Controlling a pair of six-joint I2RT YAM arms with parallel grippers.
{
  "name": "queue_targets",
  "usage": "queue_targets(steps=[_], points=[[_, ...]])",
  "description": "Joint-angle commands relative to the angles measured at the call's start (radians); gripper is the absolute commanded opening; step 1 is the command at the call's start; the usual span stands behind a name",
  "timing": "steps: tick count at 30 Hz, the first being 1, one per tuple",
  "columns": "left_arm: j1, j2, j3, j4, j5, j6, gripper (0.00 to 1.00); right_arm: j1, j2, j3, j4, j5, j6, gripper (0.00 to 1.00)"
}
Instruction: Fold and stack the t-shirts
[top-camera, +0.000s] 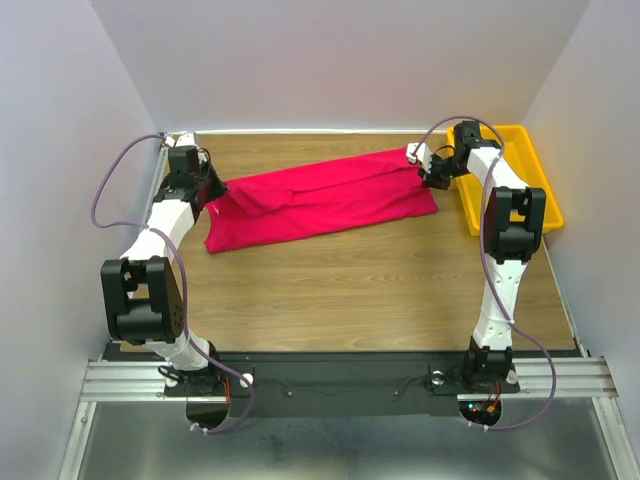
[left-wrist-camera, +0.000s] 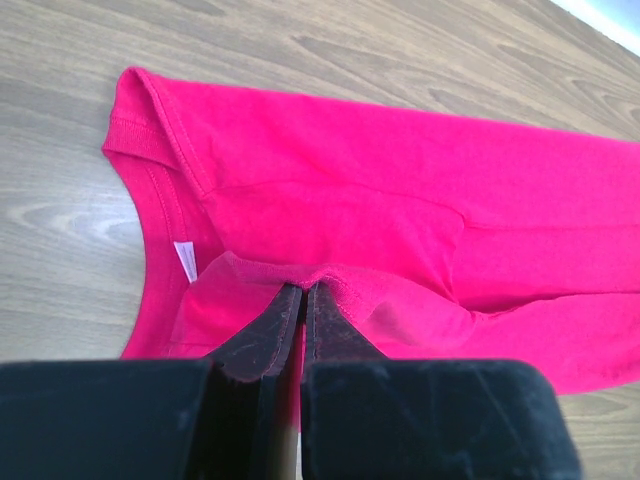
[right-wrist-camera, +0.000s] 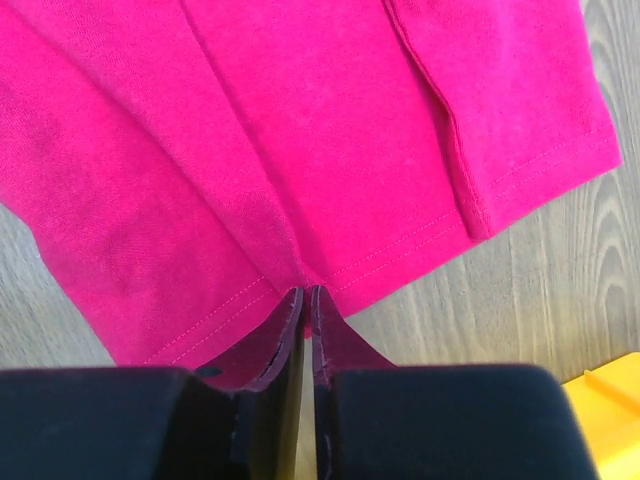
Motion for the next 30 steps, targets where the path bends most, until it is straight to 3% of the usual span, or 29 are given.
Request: queue_targets(steps=[1,6,15,23,30], points=[[0.011,-0.053,-0.015,0.036,-0.002,-0.003,0.0,0.007,0.0,0.059,0.019,-0.037,0.052,0.09],[0.013,-0.046,-0.023,0.042,0.005,-0.007,0.0,0.007,0.011,0.076,0.051,-0.031,0.143,0.04],[0.014,-0.046,-0.031,0.048,0.011,-0.007,0.0,0.016,0.02,0.064,0.122,0.05,0.273,0.05],[0.016,-0.042,-0.029,0.048,0.014,-0.007,0.0,0.02,0.034,0.113,0.188,0.188,0.5,0.05],[0.016,-0.019,-0.012,0.046,0.014,-0.009,0.0,0.02,0.021,0.098,0.197,0.204,0.574,0.04]])
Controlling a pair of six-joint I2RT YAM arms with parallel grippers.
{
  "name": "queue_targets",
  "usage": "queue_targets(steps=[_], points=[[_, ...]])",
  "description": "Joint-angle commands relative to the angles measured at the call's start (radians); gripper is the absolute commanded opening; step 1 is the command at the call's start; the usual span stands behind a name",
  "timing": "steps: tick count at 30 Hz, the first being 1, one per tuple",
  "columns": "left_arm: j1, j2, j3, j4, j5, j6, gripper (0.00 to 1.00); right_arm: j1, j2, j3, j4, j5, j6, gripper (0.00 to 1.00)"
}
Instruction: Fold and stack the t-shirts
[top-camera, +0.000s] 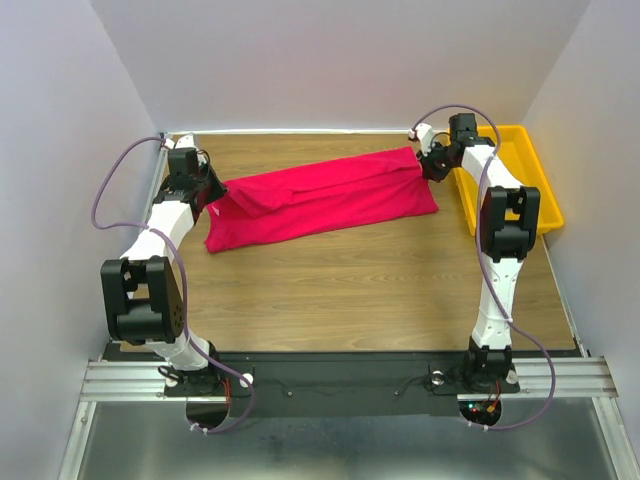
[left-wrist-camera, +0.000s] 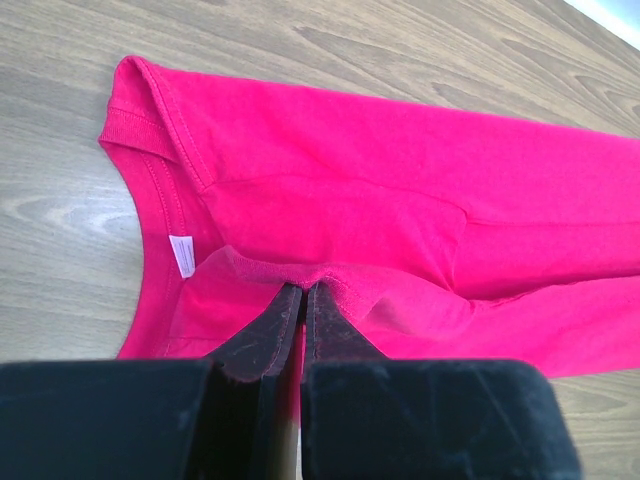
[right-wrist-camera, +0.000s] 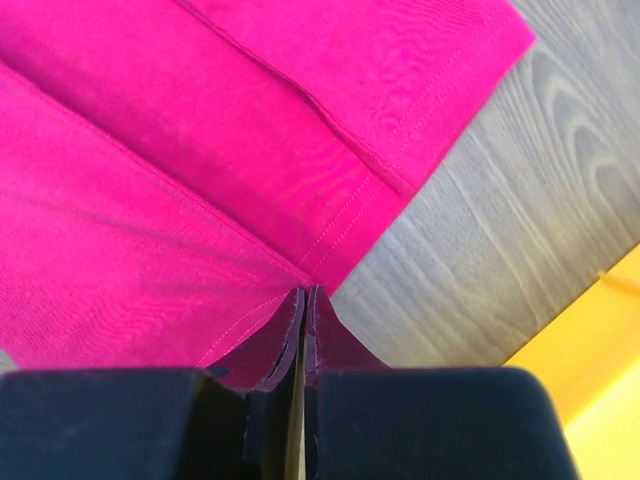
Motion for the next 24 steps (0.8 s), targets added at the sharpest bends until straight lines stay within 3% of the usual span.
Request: queue_targets(steps=[1,24], points=[[0.005,-0.01,0.007,0.039,0.004,-0.002,0.0,0.002,-0.015,0.033,0.052,0.036,0.077,0.04],[0.005,0.008,0.027,0.066,0.025,-0.004,0.0,0.002,-0.13,-0.101,0.058,-0.017,0.071,0.05]])
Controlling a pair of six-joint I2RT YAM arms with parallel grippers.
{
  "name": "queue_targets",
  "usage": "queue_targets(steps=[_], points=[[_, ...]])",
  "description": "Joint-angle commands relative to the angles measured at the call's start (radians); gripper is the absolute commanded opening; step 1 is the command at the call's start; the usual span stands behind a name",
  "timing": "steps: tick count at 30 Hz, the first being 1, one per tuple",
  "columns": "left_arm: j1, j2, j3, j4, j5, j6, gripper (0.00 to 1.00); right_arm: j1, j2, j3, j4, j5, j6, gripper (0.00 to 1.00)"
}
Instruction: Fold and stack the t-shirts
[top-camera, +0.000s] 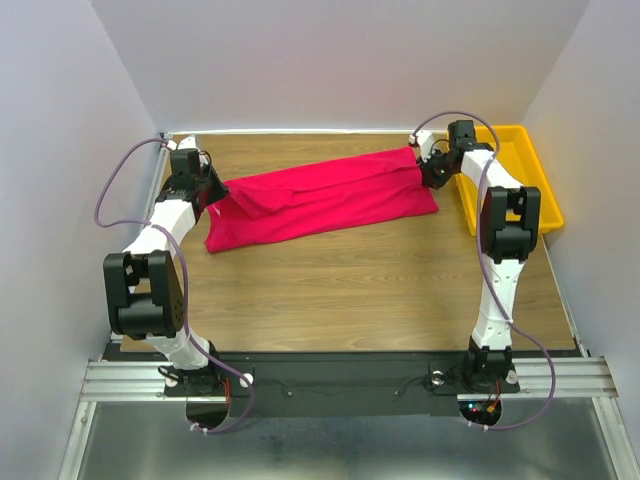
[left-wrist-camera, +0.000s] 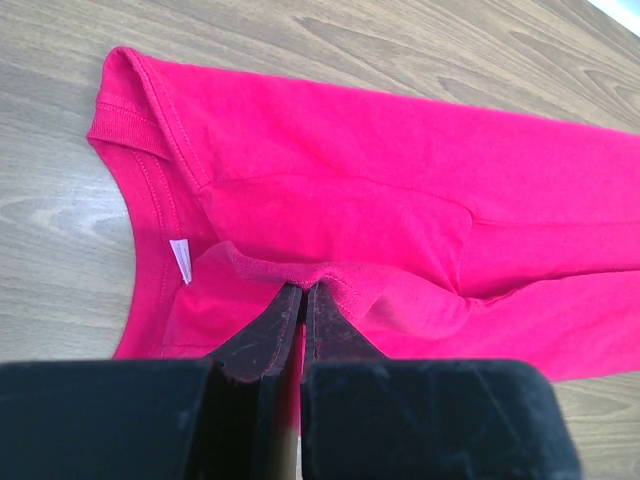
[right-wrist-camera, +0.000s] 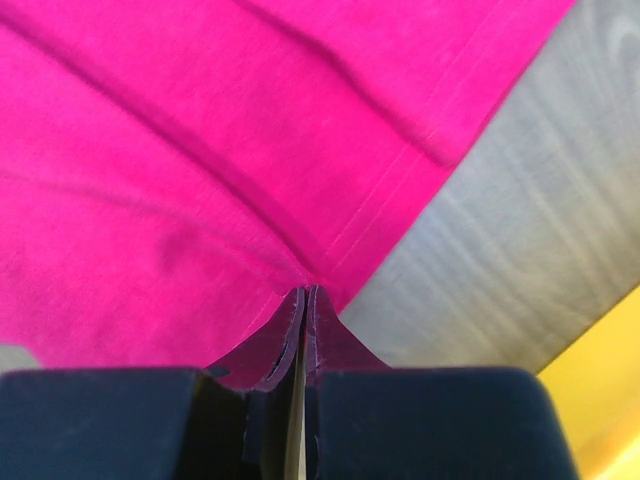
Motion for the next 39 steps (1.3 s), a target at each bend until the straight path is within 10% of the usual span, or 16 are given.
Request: queue_targets(steps=[1,28,39], points=[[0.005,-0.033,0.026,0.048,0.015,0.005,0.0,0.002,-0.131,-0.045,0.03,-0.033,-0.005,0.05],[0.005,-0.581,-0.301,-0.07,0.094,-0.122,0.0,-0.003,-0.717,-0.677,0.039,-0.059,-0.106,0.05],[0.005,-0.639,-0.358,-0.081,0.037,-0.172,0.0,-0.014,-0.725,-0.696,0.087,-0.024,-0.072,0.05]])
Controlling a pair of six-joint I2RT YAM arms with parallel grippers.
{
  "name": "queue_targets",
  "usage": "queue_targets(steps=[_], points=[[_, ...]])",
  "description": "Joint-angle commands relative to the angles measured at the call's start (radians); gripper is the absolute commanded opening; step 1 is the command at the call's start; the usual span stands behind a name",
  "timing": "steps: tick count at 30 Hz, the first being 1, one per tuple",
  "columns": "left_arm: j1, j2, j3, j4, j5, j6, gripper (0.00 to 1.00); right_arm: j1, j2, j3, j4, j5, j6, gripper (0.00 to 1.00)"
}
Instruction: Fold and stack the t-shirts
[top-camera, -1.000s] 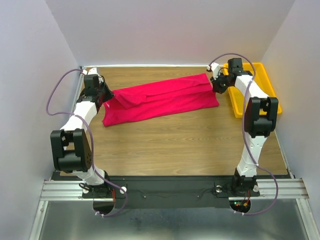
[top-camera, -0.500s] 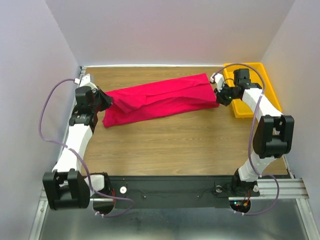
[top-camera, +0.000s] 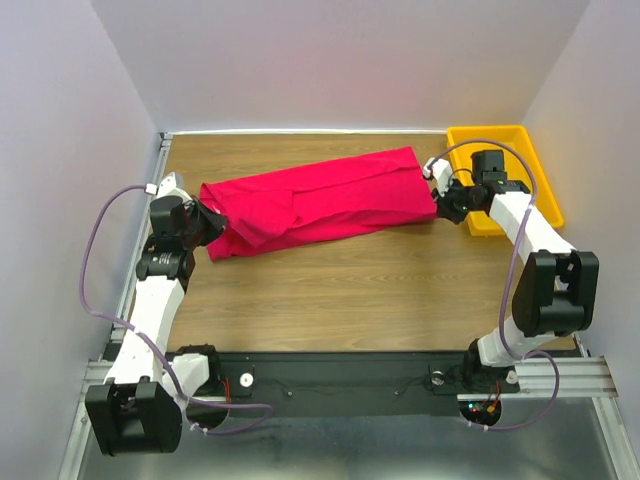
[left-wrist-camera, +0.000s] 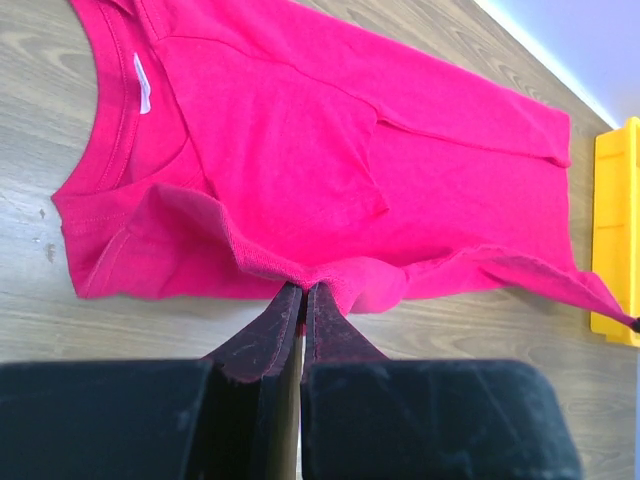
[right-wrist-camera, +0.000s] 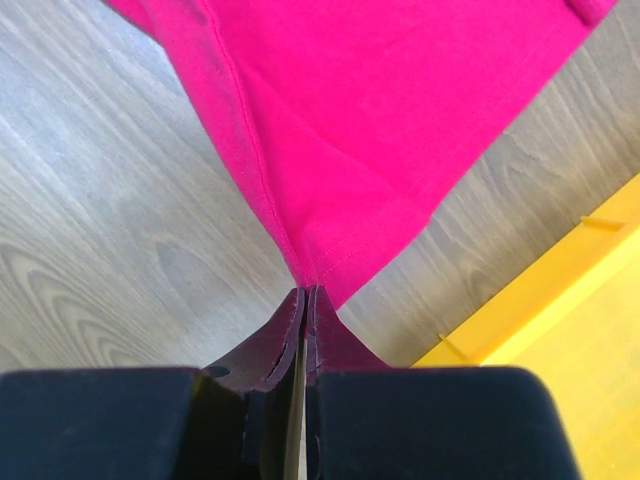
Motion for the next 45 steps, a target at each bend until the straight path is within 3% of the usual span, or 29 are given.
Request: queue_targets(steps=[1,19,45], points=[[0.005,0.004,0.017,0.044,-0.044,-0.017,0.0,-0.01,0.018,0.04,0.073,0.019,0.023,0.05],[0.007,0.362,0.192,0.193,-0.063,0.035,0.0,-0.01,0.389,0.373,0.108,0.052,0.108,0.06],[0.008,0.571,0.327,0.251,-0.07,0.094,0.0,-0.004,0.558,0.55,0.113,0.095,0.079,0.1]])
